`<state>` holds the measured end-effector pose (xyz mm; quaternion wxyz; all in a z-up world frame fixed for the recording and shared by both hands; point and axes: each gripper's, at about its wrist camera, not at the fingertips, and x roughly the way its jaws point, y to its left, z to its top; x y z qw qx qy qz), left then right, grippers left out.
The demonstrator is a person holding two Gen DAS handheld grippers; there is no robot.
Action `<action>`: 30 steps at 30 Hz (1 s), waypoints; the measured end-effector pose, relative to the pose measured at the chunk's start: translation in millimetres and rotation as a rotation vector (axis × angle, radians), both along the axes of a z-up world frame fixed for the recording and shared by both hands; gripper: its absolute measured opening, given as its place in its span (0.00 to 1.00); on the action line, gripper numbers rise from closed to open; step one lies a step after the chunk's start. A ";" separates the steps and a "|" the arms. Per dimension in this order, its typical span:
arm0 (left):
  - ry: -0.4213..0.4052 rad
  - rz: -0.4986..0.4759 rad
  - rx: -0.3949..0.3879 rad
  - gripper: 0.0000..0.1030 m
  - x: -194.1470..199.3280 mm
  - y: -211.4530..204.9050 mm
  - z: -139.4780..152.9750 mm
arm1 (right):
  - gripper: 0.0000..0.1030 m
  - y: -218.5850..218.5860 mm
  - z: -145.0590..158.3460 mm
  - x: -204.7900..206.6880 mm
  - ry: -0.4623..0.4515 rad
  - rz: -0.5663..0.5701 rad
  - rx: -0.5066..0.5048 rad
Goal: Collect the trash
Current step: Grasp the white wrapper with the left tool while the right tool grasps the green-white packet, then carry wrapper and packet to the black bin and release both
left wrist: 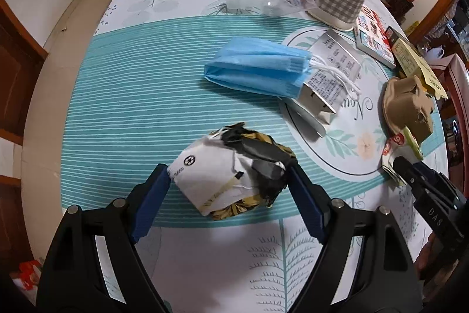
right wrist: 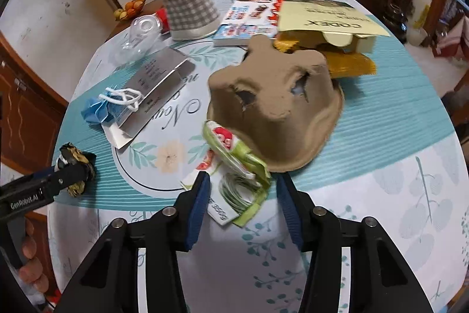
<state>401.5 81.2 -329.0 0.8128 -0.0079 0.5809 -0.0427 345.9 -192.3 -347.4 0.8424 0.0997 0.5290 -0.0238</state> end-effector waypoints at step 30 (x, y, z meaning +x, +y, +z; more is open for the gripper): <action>-0.135 0.000 0.009 0.70 -89.2 -16.3 76.2 | 0.05 36.0 68.1 -84.8 -0.116 0.145 0.106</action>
